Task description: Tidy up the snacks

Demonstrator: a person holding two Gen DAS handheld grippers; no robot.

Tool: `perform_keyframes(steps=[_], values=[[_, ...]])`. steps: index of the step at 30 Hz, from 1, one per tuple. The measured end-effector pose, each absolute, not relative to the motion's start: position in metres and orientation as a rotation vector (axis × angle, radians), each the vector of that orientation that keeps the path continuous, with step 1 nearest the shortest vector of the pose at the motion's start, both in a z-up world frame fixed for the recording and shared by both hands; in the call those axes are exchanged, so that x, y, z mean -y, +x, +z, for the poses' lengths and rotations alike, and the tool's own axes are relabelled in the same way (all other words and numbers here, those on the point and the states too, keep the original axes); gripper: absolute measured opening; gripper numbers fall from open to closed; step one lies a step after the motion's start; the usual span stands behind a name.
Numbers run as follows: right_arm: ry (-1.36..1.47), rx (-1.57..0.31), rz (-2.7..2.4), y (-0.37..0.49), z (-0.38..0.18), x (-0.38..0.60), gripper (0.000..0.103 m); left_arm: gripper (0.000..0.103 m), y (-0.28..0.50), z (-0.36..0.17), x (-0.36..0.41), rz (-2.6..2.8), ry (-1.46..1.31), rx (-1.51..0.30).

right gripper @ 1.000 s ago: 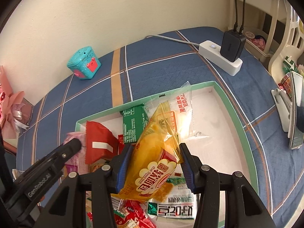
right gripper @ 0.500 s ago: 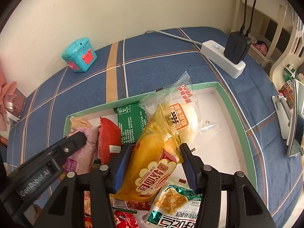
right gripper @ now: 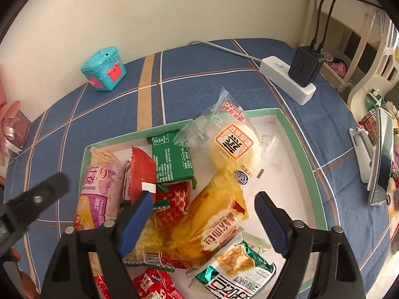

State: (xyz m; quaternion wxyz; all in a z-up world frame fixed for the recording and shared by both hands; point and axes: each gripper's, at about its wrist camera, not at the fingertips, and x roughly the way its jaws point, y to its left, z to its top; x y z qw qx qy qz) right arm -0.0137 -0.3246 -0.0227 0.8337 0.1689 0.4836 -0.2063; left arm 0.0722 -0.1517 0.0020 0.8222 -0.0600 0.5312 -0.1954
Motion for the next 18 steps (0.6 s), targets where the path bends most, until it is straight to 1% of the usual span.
perform_keyframes(steps=[2,3,5,7,13,18], values=[[0.349,-1.016,-0.433,-0.016,-0.021,0.322,0.101,0.092,0.069,0.001,0.139,-0.370,-0.133,-1.124],[0.345,-1.011,-0.428,-0.018,-0.020,0.320,0.103,0.093,0.067,0.002,0.133,-0.349,-0.132,-1.120],[0.334,-1.003,-0.421,-0.021,-0.019,0.315,0.103,0.098,0.064,0.002,0.120,-0.303,-0.121,-1.103],[0.316,-0.993,-0.418,-0.025,-0.017,0.309,0.103,0.099,0.060,0.002,0.112,-0.263,-0.101,-1.087],[0.327,-0.965,-0.386,-0.034,-0.012,0.290,0.103,0.100,0.049,-0.014,0.091,-0.194,-0.049,-1.125],[0.316,-0.957,-0.363,-0.045,-0.009,0.273,0.103,0.100,0.036,-0.018,0.077,-0.152,-0.013,-1.139]])
